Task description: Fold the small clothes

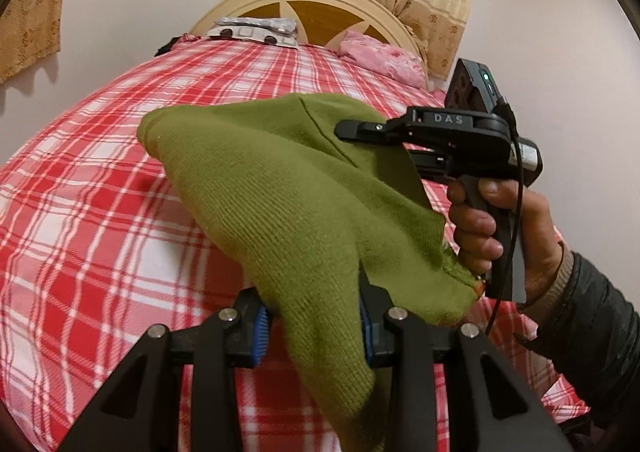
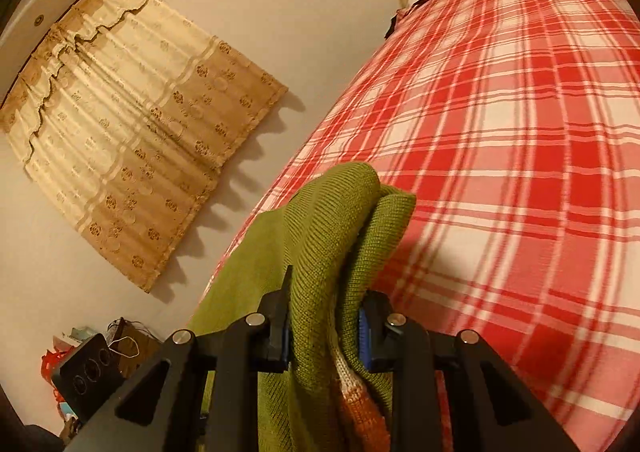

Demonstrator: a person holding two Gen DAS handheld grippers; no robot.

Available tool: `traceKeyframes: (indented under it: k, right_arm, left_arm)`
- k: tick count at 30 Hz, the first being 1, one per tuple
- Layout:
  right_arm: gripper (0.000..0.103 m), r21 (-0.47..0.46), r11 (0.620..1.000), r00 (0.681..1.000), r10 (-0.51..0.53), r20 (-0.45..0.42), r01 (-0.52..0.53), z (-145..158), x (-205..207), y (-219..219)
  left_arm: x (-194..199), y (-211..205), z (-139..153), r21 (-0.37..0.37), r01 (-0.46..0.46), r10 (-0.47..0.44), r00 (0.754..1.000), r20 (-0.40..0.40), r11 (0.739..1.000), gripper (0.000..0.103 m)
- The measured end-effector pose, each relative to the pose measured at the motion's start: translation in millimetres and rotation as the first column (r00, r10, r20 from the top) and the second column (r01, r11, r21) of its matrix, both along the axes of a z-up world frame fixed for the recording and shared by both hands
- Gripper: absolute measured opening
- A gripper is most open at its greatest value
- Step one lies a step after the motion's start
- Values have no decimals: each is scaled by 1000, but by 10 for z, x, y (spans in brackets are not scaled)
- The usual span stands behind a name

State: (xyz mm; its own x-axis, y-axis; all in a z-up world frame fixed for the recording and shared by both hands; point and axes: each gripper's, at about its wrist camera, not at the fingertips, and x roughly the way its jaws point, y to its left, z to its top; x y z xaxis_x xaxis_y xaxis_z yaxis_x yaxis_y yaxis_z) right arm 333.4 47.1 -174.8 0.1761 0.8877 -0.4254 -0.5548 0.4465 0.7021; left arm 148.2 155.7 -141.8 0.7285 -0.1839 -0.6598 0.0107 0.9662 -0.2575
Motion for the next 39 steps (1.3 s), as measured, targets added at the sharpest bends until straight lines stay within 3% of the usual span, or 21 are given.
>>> traceKeyframes:
  k: [20,39]
  right_arm:
    - [25,-26,994,993,108,-50,-110,-310,-124,761]
    - [25,-34,994,992,96,-77,-99,-438,-117,761]
  left_arm:
    - [-360,326,-284,13,-74,75,995,-58,997,36]
    - [-445,349,-477,28,-65,67,995,-79,998,36]
